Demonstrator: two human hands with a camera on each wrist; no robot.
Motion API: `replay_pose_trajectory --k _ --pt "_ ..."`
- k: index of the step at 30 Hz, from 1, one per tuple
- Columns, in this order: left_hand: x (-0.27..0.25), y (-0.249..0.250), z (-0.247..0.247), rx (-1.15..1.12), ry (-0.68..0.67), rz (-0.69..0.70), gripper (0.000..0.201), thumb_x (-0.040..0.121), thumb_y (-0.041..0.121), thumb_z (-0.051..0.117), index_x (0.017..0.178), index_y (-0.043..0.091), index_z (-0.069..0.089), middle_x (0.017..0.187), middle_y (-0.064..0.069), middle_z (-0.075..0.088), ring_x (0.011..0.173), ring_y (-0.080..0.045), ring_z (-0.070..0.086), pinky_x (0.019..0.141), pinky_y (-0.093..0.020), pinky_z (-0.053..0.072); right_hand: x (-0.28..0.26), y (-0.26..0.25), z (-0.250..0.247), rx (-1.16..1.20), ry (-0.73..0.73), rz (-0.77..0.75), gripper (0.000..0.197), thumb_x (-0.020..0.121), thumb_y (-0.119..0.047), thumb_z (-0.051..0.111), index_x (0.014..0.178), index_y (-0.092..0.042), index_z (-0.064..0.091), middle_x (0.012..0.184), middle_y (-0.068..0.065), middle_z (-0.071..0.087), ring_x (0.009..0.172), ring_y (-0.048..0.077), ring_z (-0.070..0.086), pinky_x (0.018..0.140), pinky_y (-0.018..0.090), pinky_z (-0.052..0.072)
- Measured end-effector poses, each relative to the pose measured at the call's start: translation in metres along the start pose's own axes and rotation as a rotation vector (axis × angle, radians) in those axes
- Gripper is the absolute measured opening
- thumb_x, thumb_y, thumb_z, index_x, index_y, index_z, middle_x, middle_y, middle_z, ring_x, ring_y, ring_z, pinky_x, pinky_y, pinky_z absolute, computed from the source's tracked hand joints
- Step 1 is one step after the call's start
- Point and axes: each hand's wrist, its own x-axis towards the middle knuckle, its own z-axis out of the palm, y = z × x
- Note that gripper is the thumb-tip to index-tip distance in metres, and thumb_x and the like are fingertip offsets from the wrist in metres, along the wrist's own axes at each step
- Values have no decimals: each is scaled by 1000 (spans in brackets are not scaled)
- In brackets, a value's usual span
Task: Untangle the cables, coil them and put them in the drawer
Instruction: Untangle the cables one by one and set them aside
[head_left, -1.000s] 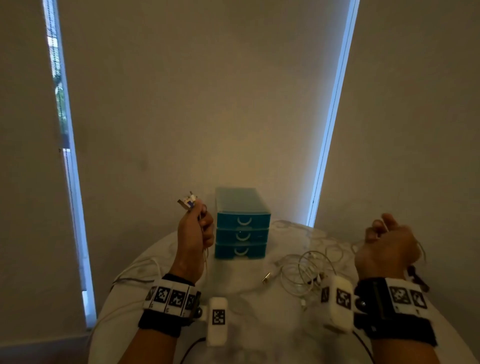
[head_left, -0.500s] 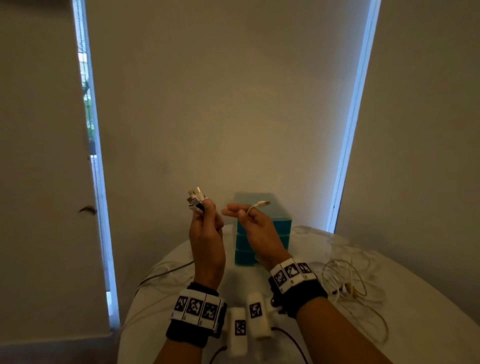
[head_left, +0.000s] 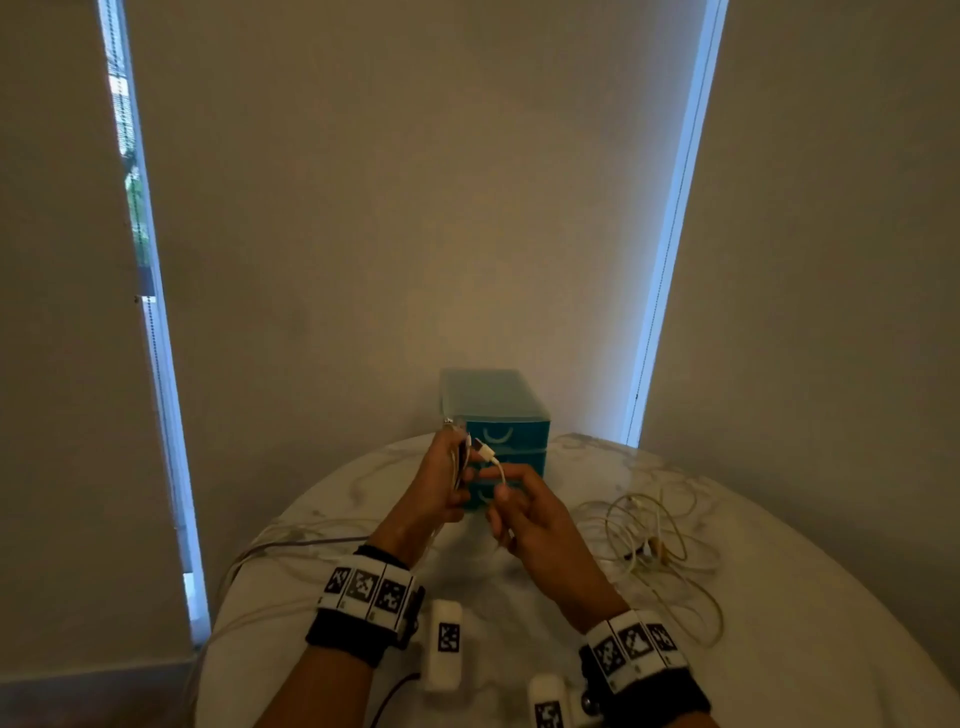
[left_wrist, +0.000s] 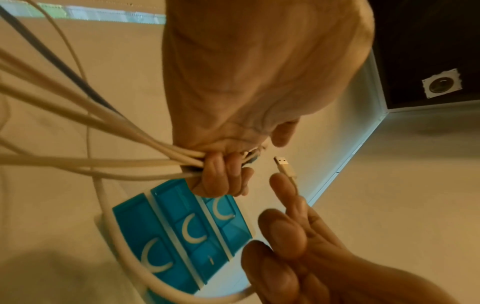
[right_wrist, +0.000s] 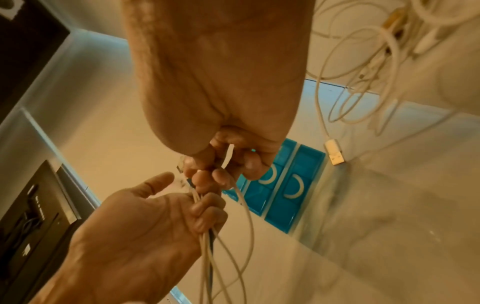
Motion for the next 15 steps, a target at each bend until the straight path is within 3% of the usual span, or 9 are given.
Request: replay_pose_trajectory --k 2,4,6,8,10,12,15 --pt "-2 -4 3 -18 -55 9 29 94 45 47 91 19 59 66 4 45 49 -8 28 46 -22 20 -3 -2 1 -15 -21 -12 20 113 -20 50 126 -14 63 76 1 62 69 10 56 64 18 46" --pt "-4 -7 5 21 -95 55 32 85 44 56 97 15 62 67 2 50 49 -12 36 50 -27 26 -4 -4 3 -15 -35 -5 20 113 -17 51 126 -9 63 77 2 67 67 7 58 62 14 45" --pt "-8 -7 8 93 -92 137 28 100 38 58 98 11 64 64 -1 53 47 -16 46 49 -28 35 -3 -6 5 0 -25 21 21 112 -16 52 123 -2 62 78 3 71 65 5 60 59 11 44" --pt "-9 -7 8 163 -50 223 26 110 33 53 100 14 68 67 3 59 49 -10 54 46 -24 41 -3 -7 7 29 -5 75 24 110 -14 57 118 7 62 83 6 74 66 3 65 59 10 45" --pt "-7 -10 6 218 -34 307 28 111 43 51 116 25 73 78 13 72 64 -1 65 54 -19 48 -6 -7 9 11 13 145 22 104 -12 67 116 7 65 92 6 77 75 0 71 63 10 48" --pt "-7 -12 3 220 -19 353 37 111 49 46 130 27 69 90 17 78 81 -1 74 66 -20 55 -6 -3 6 -39 27 207 23 97 -15 77 117 -4 70 106 4 79 91 3 73 75 17 55" --pt "-4 -12 -1 140 21 378 48 110 58 41 143 30 61 123 -1 77 113 -19 75 91 -38 61 -1 -7 -22 -113 129 255 28 95 -23 80 122 -20 71 119 -4 75 108 11 72 92 31 63"
